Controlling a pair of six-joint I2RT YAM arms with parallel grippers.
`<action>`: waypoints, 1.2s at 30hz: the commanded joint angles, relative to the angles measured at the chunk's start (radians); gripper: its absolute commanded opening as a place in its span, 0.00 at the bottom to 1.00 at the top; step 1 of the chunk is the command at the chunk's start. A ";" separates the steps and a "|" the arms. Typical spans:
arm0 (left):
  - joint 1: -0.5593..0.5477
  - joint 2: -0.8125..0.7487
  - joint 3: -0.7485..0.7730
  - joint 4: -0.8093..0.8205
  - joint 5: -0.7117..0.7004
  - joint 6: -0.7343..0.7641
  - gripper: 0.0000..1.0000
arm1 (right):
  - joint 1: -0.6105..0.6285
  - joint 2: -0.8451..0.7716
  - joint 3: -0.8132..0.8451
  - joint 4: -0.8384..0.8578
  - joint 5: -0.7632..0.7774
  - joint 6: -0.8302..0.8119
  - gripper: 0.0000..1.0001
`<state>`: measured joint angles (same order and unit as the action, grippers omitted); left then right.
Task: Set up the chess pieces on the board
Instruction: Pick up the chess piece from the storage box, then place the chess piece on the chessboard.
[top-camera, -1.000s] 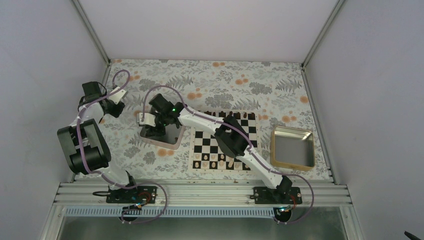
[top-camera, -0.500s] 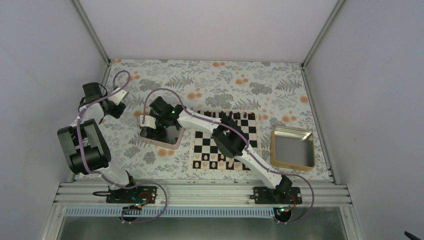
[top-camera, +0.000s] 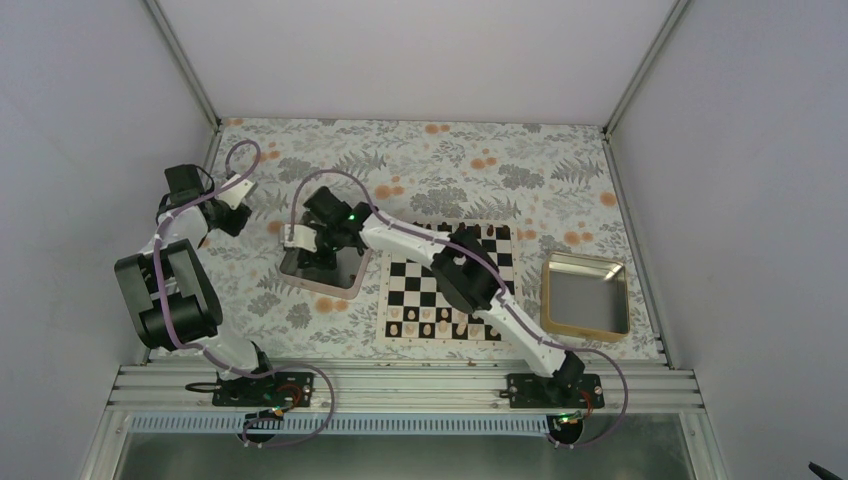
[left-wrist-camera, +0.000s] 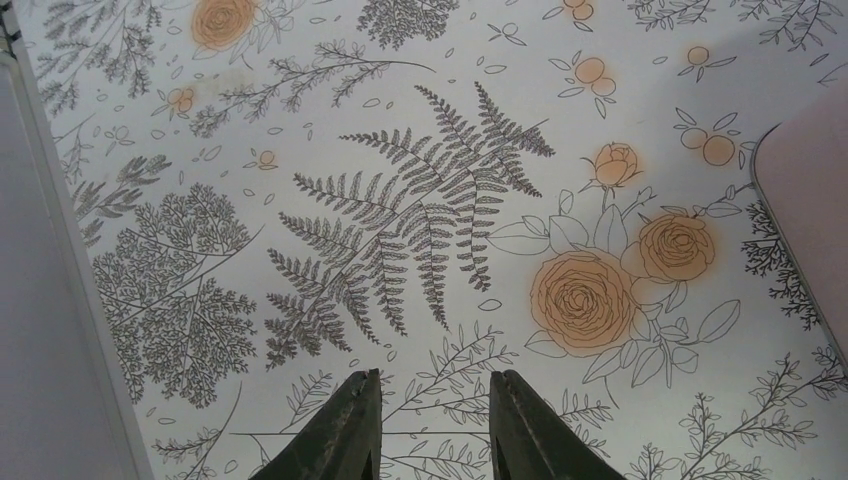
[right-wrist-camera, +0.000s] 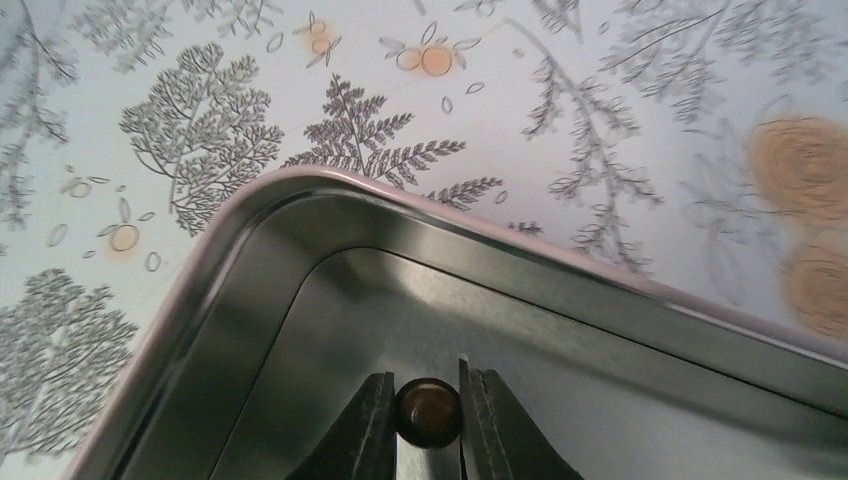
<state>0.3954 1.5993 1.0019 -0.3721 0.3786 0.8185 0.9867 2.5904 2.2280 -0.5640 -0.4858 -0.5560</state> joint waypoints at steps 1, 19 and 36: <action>0.003 -0.040 -0.001 0.013 0.031 -0.005 0.28 | -0.051 -0.157 -0.030 -0.024 -0.014 0.013 0.13; 0.003 -0.044 0.012 0.021 0.016 -0.017 0.28 | -0.462 -0.639 -0.478 -0.090 0.007 0.011 0.13; -0.018 -0.016 0.014 0.053 0.107 -0.057 0.28 | -0.762 -1.011 -1.059 -0.028 -0.004 -0.088 0.13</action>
<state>0.3840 1.5761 1.0023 -0.3450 0.4294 0.7895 0.2577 1.6291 1.2404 -0.6239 -0.4629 -0.5922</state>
